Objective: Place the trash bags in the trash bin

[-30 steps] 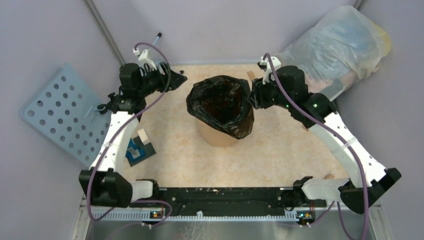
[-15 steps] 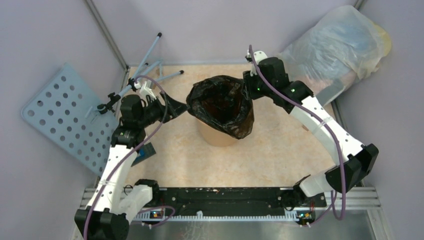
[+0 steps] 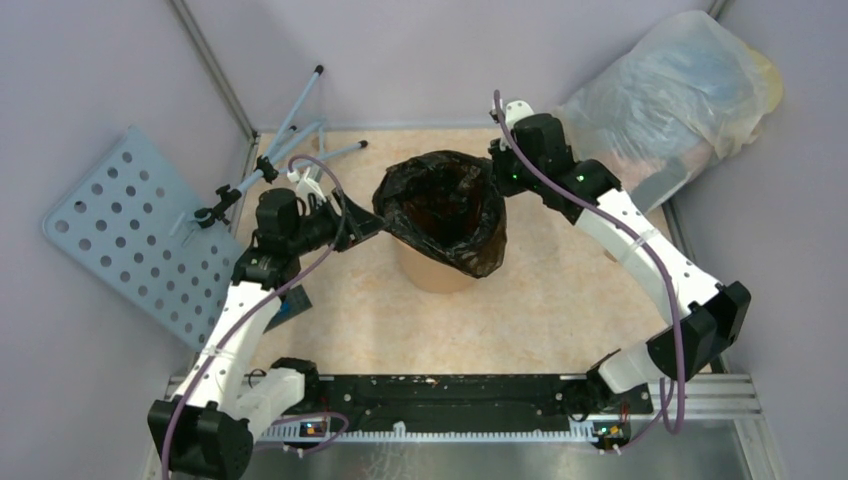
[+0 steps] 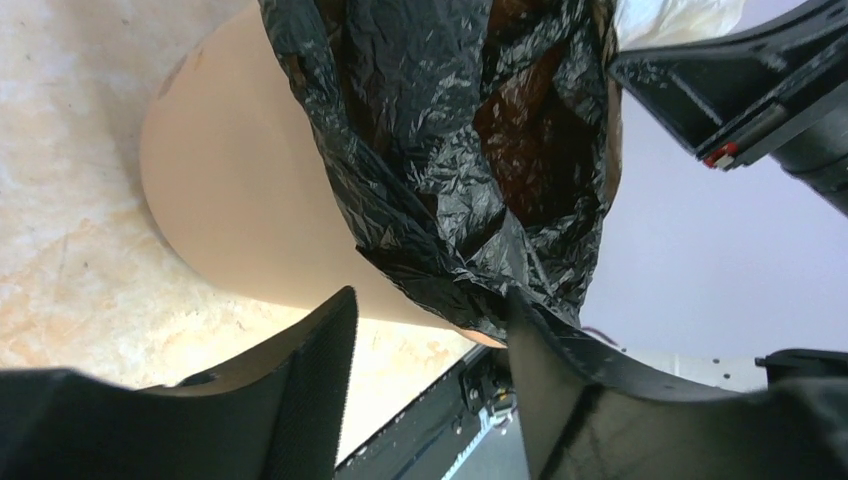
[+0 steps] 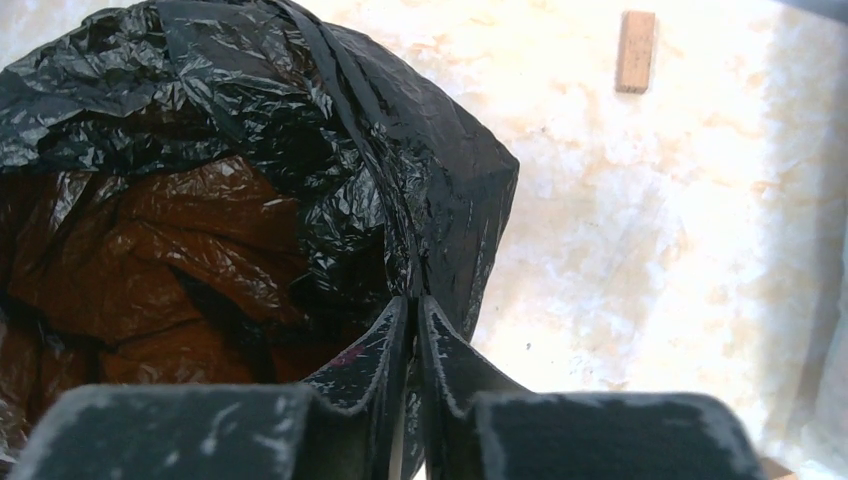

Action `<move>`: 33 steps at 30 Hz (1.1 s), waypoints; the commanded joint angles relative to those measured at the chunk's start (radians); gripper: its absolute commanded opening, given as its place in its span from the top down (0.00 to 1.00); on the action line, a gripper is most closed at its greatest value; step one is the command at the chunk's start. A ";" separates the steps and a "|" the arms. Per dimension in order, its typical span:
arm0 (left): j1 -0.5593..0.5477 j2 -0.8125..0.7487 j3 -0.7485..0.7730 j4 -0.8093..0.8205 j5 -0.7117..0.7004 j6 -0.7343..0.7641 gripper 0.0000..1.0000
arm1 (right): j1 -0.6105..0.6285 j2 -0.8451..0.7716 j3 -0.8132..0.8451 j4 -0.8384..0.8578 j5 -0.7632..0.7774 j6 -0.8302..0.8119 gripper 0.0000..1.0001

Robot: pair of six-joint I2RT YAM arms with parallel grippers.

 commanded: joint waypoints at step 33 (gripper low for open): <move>-0.020 0.044 -0.185 0.073 0.036 0.135 1.00 | -0.128 0.104 -0.072 0.111 0.031 0.015 1.00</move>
